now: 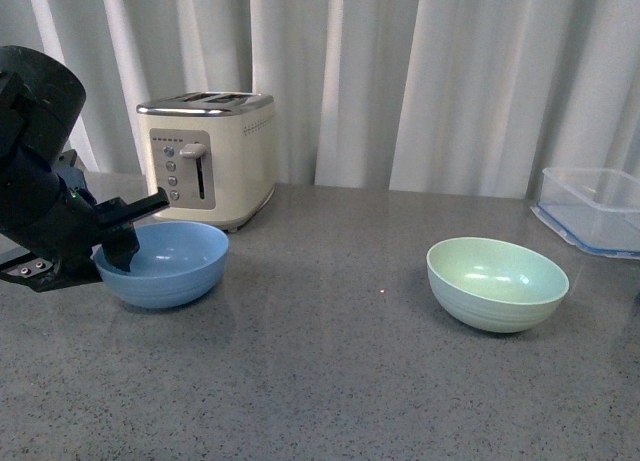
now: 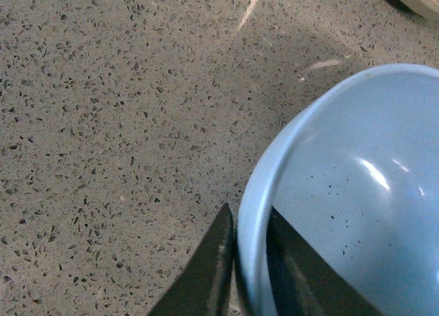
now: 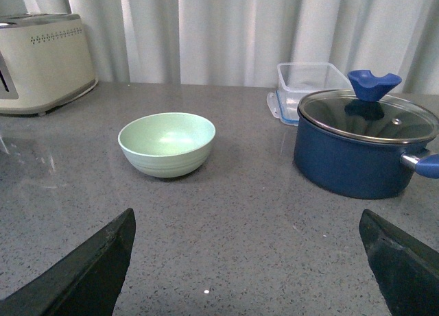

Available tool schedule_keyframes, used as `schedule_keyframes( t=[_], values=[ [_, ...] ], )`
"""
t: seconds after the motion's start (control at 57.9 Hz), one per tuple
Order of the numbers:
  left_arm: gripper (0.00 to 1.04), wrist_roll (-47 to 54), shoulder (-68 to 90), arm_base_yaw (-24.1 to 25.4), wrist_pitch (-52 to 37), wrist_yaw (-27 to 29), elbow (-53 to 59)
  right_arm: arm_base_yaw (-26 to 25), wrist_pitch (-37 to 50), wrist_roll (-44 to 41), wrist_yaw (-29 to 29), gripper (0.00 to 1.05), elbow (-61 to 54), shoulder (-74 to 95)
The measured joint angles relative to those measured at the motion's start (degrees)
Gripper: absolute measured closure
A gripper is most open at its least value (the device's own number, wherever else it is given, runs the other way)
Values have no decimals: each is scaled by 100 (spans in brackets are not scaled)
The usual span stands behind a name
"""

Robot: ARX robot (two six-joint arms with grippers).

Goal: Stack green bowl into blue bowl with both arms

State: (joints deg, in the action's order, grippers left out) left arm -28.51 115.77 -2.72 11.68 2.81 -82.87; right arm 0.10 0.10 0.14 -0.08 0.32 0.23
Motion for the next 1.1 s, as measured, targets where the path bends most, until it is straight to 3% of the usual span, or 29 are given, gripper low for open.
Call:
schedule_keyframes(
  t=[0.104,0.621,1.105],
  values=[
    [102,-66,-103,-52,7,-46,0,0,0,0,0,10,0,0],
    [101,-304,50,-1523,-136,57,-737,0,0,0,0,10,0,0],
    [101,-286,699,-1963,85,37,-1084,0,0,0,0,10,0,0]
  ],
)
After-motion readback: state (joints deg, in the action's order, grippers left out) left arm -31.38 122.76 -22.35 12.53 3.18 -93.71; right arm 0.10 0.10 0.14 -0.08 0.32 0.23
